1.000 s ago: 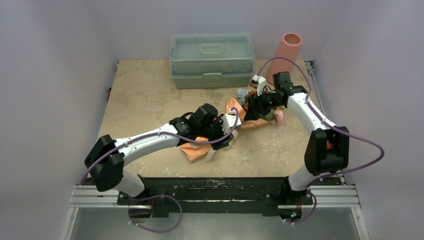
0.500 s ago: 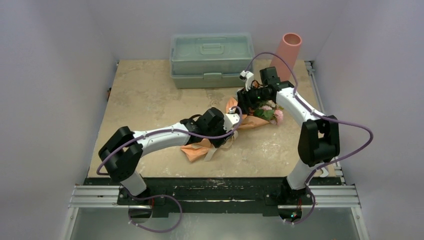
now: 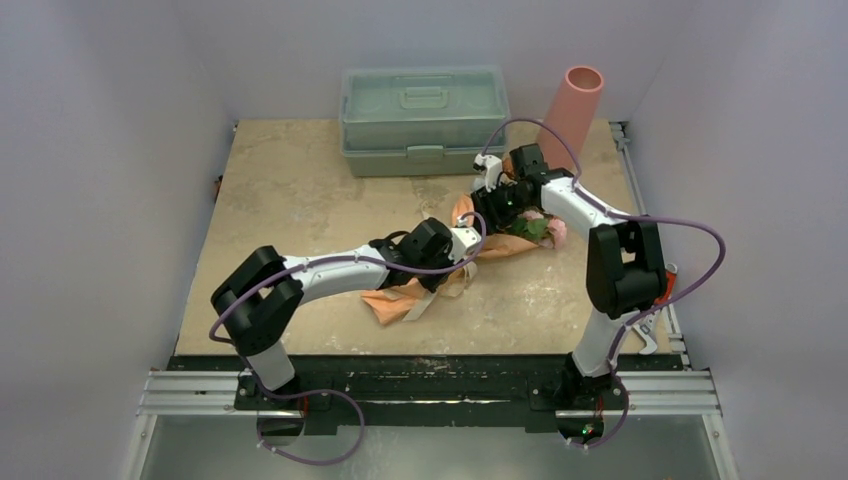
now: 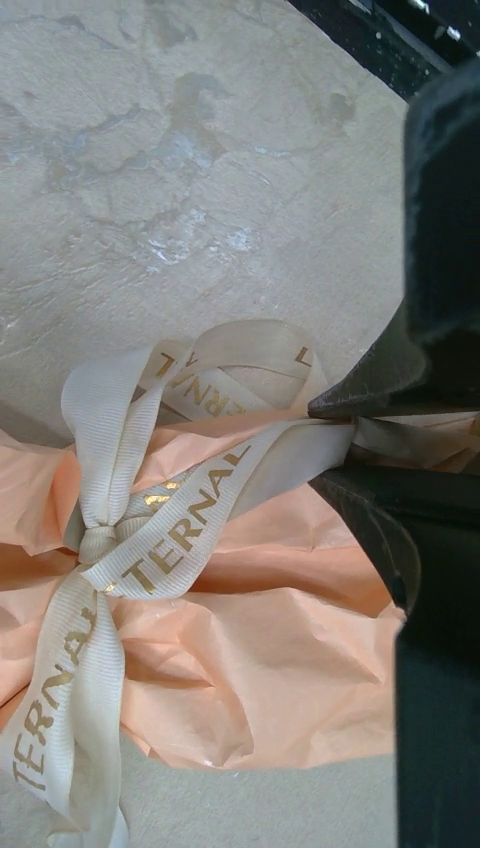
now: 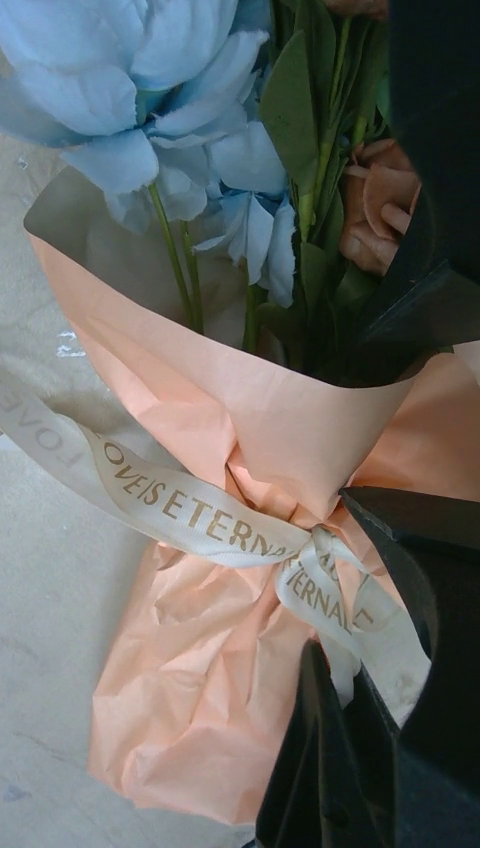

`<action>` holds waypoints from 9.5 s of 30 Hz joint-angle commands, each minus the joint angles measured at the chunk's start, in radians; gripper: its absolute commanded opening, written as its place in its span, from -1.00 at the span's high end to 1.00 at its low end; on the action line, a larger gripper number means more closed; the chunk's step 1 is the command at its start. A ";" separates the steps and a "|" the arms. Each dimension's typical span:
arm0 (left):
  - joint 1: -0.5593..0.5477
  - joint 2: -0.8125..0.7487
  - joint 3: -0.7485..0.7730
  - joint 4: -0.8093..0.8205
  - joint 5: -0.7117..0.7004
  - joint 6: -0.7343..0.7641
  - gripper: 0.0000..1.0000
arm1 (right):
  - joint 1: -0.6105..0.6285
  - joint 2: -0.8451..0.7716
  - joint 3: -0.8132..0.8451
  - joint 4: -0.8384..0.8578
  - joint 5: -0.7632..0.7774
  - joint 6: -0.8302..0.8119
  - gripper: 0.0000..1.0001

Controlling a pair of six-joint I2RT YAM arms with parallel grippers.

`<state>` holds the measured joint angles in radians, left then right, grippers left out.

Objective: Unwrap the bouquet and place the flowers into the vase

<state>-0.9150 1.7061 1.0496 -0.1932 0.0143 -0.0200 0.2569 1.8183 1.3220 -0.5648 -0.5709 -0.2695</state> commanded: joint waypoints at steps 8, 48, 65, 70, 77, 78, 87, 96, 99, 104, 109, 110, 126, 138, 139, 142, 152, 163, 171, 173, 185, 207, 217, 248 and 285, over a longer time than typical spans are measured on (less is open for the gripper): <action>0.028 -0.104 0.064 0.051 0.174 -0.033 1.00 | 0.015 0.043 -0.040 0.060 0.061 -0.006 -0.06; 0.068 -0.148 0.123 -0.026 0.354 0.607 -0.23 | 0.066 0.077 -0.040 0.084 0.112 0.039 -0.01; 0.083 0.009 0.151 0.103 0.330 0.609 0.30 | 0.066 0.088 -0.030 0.075 0.109 0.021 -0.01; 0.108 0.025 0.199 0.104 0.353 0.511 0.63 | 0.066 0.089 -0.039 0.083 0.110 0.018 -0.01; 0.134 0.015 0.223 0.083 0.352 0.460 1.00 | 0.066 0.095 -0.043 0.088 0.117 0.012 -0.01; 0.136 0.006 0.220 0.089 0.348 0.452 1.00 | 0.067 0.097 -0.044 0.089 0.121 0.011 -0.01; 0.169 -0.092 0.216 0.123 0.307 0.379 1.00 | 0.067 0.116 -0.064 0.102 0.169 -0.018 0.01; 0.212 -0.164 0.260 0.091 0.292 0.314 1.00 | 0.067 0.135 -0.070 0.109 0.185 -0.028 0.01; 0.242 -0.177 0.274 0.073 0.286 0.300 1.00 | 0.067 0.139 -0.069 0.108 0.188 -0.031 0.01; 0.291 -0.190 0.312 0.061 0.272 0.269 1.00 | 0.066 0.145 -0.064 0.105 0.190 -0.035 0.01; 0.320 -0.195 0.367 0.062 0.256 0.240 1.00 | 0.067 0.148 -0.063 0.103 0.193 -0.043 0.01; 0.328 -0.193 0.380 0.061 0.249 0.229 1.00 | 0.067 0.149 -0.064 0.103 0.195 -0.045 0.01; 0.500 -0.142 0.571 0.073 0.138 0.192 1.00 | 0.066 0.151 -0.067 0.102 0.195 -0.045 0.01; 0.579 -0.143 0.558 0.080 -0.067 0.239 1.00 | 0.066 0.149 -0.063 0.092 0.197 -0.051 0.01; 0.586 -0.151 0.546 0.075 -0.091 0.245 1.00 | 0.065 0.146 -0.063 0.091 0.195 -0.050 0.01; 0.607 -0.180 0.497 0.055 -0.156 0.271 1.00 | 0.067 0.138 -0.058 0.087 0.191 -0.047 0.01; 0.713 -0.244 0.195 -0.030 -0.238 0.331 1.00 | 0.066 0.130 -0.001 0.039 0.168 -0.046 -0.01; 0.798 -0.118 0.193 -0.157 0.166 0.428 0.57 | 0.067 0.067 0.098 -0.062 0.026 -0.050 -0.15; 0.779 -0.111 0.196 -0.049 0.540 0.524 -0.20 | 0.066 -0.001 0.147 -0.113 -0.073 -0.053 -0.25; 0.764 -0.119 0.170 0.002 0.575 0.543 -0.24 | 0.067 -0.028 0.156 -0.135 -0.085 -0.065 -0.27; 0.725 -0.184 0.108 0.042 0.524 0.479 -0.38 | 0.090 -0.361 -0.113 -0.196 -0.109 -0.084 -0.25; 0.719 -0.309 0.050 0.041 0.424 0.357 -0.40 | 0.260 -0.223 -0.283 0.134 0.164 0.023 -0.01; 0.716 -0.320 0.031 0.063 0.428 0.342 -0.39 | 0.259 -0.354 -0.184 -0.024 0.140 -0.014 1.00; 0.381 -0.109 0.075 -0.010 0.557 0.619 -0.30 | 0.051 -0.999 0.109 -0.079 0.860 0.113 1.00; 0.288 0.059 0.186 -0.044 0.690 1.107 0.49 | -0.023 -0.768 -0.160 -0.287 0.398 -0.035 -0.46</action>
<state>-0.6029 1.7424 1.1893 -0.2649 0.6498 0.9737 0.2337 0.9802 1.0988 -0.9382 0.0460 -0.2684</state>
